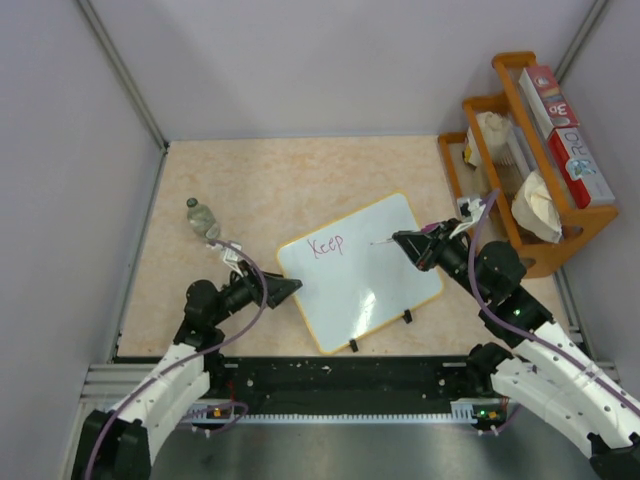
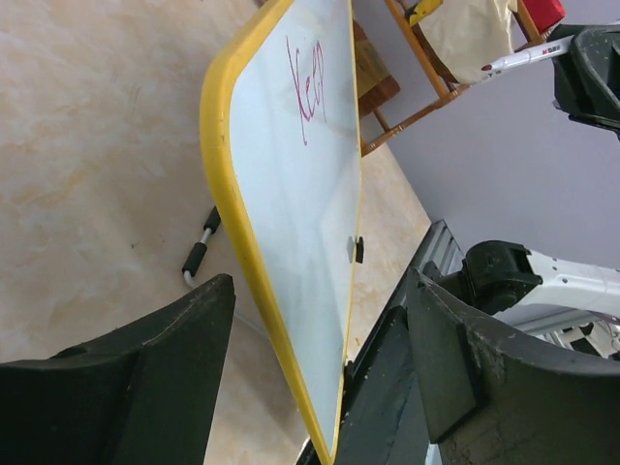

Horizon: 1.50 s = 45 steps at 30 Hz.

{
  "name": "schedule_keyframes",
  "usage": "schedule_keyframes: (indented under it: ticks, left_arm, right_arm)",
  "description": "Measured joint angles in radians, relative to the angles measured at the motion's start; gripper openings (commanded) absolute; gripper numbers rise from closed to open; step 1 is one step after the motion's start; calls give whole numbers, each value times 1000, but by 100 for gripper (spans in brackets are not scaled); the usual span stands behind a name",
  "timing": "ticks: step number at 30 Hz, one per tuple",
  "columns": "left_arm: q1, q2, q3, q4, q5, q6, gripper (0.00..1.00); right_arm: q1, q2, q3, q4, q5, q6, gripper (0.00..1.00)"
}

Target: Write a sentence on the whiteboard

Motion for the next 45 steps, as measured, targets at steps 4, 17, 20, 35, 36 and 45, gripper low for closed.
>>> schedule_keyframes:
  ticks: [4,17,20,35,36,45]
  left_arm:
    - [-58,127,0,107,-18,-13,68]
    - [-114,370,24,256,10,1,0]
    - [-114,363,71,180,35,55,0]
    - [-52,423,250,-99,188,218,0]
    - [-49,434,257,-102,196,223,0]
    - [-45,405,248,-131,206,233,0]
  right_arm:
    - [-1,0,0,-1,0,0,0]
    - [-1,-4,0,-16,3,-17,0]
    - [-1,-14,0,-25,12,-31,0]
    - [-1,14,0,-58,19,-115,0]
    - [-1,23,0,-56,19,-122,0]
    - [-1,58,-9,-9,9,-134,0]
